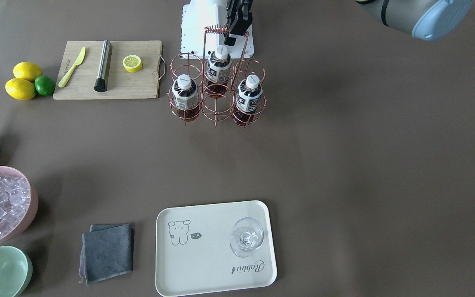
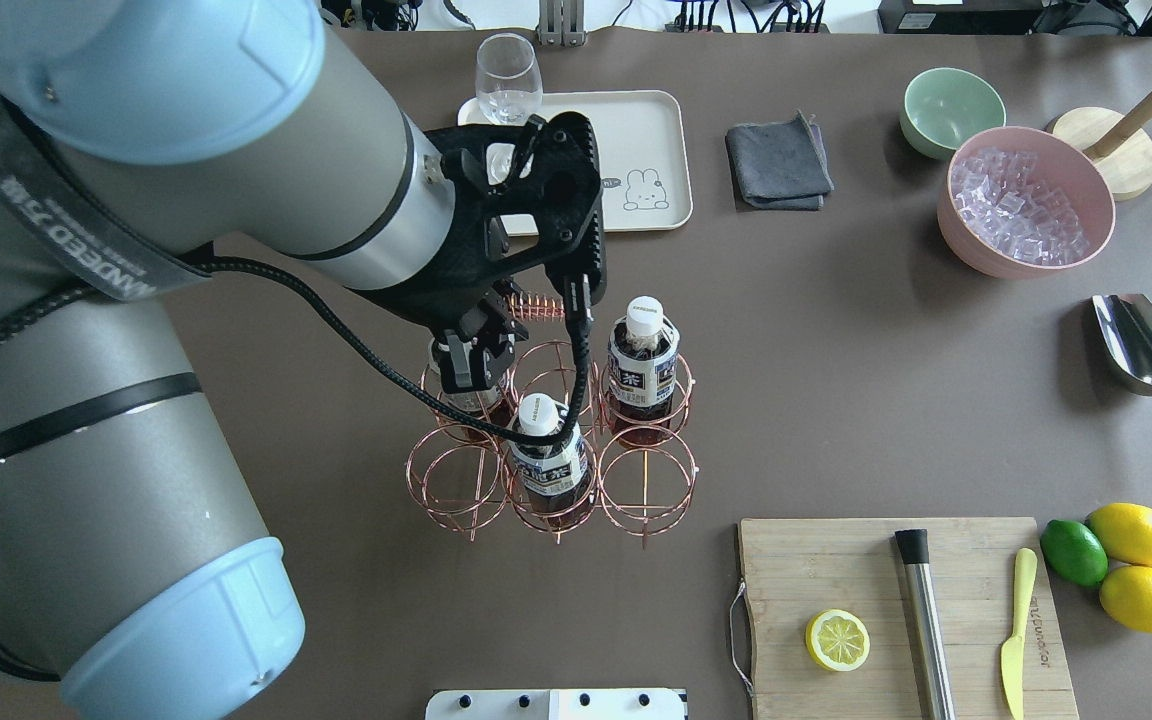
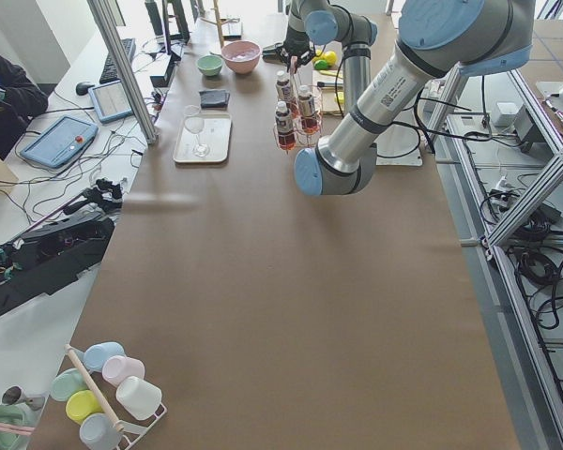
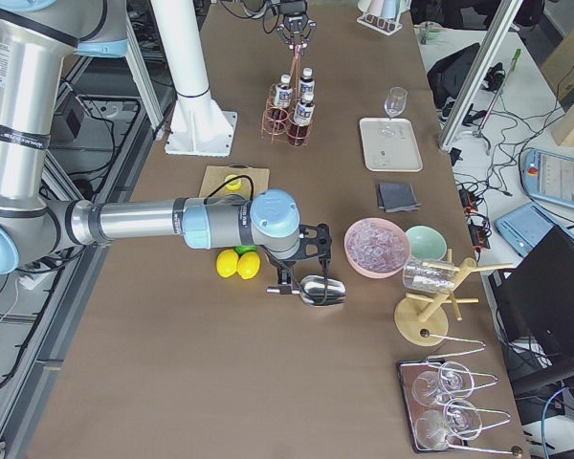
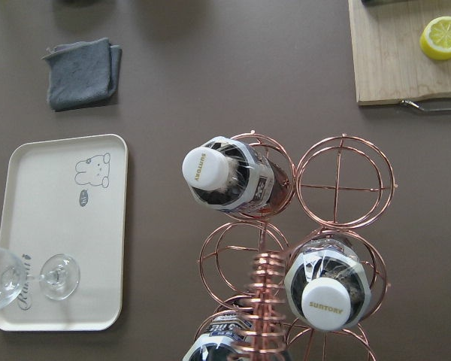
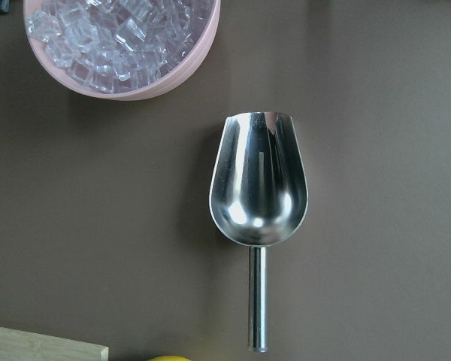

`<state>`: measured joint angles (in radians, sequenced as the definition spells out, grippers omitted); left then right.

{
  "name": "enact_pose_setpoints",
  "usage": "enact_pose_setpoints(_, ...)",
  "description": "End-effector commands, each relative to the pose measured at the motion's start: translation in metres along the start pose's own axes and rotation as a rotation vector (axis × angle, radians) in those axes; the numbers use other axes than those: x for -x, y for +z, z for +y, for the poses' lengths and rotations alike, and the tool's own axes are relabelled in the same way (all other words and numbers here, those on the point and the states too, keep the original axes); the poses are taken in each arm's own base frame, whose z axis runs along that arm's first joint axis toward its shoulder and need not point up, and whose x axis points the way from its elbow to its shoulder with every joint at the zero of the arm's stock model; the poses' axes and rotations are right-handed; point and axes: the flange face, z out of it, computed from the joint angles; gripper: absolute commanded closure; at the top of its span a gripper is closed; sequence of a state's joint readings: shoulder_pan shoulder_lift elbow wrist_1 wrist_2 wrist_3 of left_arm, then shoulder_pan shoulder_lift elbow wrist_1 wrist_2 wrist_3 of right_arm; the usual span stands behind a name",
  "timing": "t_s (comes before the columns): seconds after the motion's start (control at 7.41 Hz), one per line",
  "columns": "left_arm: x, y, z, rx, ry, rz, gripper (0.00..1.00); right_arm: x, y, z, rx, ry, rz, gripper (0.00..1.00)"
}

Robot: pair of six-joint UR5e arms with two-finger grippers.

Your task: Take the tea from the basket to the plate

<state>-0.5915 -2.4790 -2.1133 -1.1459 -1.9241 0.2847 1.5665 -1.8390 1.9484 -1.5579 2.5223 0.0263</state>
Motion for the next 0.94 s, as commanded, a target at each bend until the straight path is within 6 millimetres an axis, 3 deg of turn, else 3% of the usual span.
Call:
enact_pose_setpoints(0.0,-0.023,0.009,-0.022,-0.010,-0.047,0.021,1.00,0.040,0.016,-0.028,0.035,0.087,-0.018,0.01)
enact_pose_setpoints(0.27,-0.022,0.008,-0.018,0.003,-0.062,0.021,1.00,0.082,0.034,-0.057,0.064,0.191,-0.011,0.01)
enact_pose_setpoints(0.54,-0.021,0.008,-0.018,0.009,-0.072,-0.003,1.00,0.097,0.059,-0.056,0.128,0.179,-0.041,0.01)
enact_pose_setpoints(0.67,-0.024,0.010,-0.019,0.012,-0.107,-0.001,1.00,0.132,0.062,-0.079,0.154,0.242,-0.104,0.01)
enact_pose_setpoints(0.81,-0.026,0.011,-0.020,0.012,-0.124,0.001,1.00,0.188,0.070,-0.108,0.175,0.338,-0.115,0.01)
